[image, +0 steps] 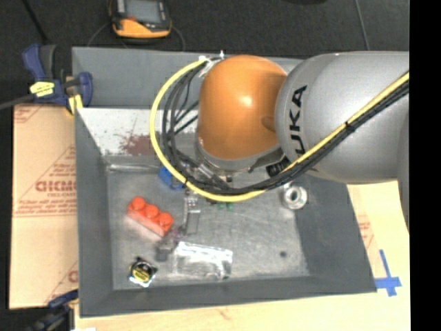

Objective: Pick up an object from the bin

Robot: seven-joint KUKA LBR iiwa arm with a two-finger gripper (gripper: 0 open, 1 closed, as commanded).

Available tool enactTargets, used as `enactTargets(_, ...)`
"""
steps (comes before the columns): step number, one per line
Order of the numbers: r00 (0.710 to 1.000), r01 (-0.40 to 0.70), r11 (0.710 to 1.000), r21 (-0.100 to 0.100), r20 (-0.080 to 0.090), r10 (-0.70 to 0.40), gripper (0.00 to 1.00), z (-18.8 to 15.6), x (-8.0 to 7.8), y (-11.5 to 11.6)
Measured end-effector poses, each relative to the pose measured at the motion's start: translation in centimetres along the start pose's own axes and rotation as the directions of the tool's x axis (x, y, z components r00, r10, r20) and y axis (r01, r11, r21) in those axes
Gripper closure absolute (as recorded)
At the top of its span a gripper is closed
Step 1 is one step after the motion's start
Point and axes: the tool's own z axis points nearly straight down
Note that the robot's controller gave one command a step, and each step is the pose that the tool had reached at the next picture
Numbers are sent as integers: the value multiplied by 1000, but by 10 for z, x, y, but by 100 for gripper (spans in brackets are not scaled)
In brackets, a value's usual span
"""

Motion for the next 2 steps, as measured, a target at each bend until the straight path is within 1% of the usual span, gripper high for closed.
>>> enactTargets(1,989,146,989,3,-7,-146,0,105,8,7)
enactTargets(2,954,299,954,1,20,-299,0,163,-45,1)
